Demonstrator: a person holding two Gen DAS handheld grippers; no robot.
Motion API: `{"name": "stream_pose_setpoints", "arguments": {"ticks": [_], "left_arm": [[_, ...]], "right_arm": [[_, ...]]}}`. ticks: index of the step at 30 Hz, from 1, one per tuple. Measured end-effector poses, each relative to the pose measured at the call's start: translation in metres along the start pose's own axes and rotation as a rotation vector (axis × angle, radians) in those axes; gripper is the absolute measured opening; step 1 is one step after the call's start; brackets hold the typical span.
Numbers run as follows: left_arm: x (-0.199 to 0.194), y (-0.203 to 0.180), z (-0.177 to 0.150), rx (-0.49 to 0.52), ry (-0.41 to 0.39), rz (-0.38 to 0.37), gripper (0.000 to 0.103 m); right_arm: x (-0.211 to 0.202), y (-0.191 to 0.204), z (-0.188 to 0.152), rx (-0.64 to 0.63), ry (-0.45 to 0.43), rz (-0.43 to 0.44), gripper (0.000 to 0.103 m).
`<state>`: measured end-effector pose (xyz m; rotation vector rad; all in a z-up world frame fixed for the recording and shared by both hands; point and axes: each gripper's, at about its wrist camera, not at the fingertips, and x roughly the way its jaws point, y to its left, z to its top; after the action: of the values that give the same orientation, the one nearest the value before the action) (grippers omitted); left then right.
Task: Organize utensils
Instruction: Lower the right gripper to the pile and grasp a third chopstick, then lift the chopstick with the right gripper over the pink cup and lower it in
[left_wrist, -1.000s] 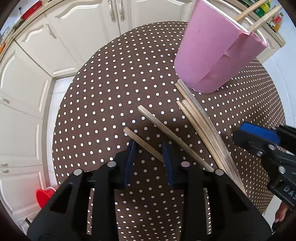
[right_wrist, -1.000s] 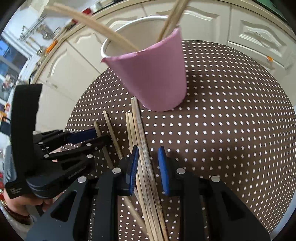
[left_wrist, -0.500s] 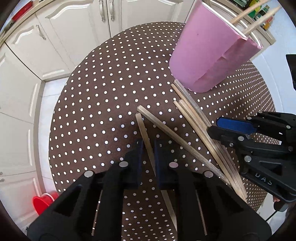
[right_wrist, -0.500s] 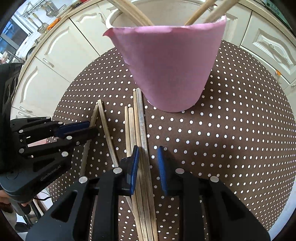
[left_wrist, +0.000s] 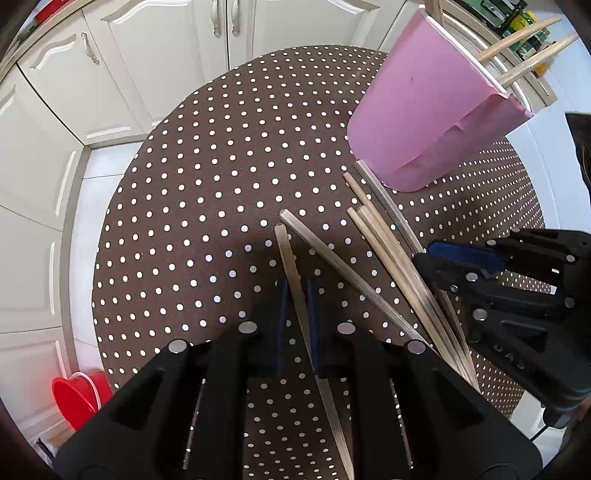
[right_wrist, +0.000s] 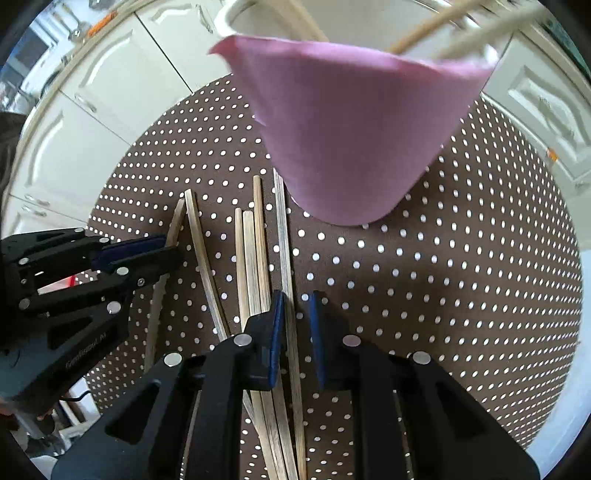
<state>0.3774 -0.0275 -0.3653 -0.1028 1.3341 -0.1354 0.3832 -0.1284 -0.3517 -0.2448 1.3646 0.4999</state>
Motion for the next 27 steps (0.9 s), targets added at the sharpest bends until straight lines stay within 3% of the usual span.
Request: {"name": "stream_pose_setpoints", "arguments": {"ticks": [4, 10, 18, 27], "left_arm": [[-0.001, 0.000, -0.002, -0.020, -0.006, -0.014, 0.009], [-0.015, 0.004, -0.011, -0.050, -0.015, -0.085, 0.006], [-0.051, -0.007, -0.008, 0.008, -0.073, -0.109, 0.006], [-0.115, -0.017, -0.004, 0.078, -0.188, -0.154, 0.006]], "right_arm": [[0.003, 0.005, 0.005, -0.024, -0.002, -0.022, 0.006], [-0.007, 0.001, -0.001, 0.026, -0.028, 0.045, 0.006], [-0.048, 0.001, -0.017, 0.091, -0.128, 0.131, 0.005], [-0.103, 0.000, -0.044, 0.142, -0.275, 0.171, 0.005]]}}
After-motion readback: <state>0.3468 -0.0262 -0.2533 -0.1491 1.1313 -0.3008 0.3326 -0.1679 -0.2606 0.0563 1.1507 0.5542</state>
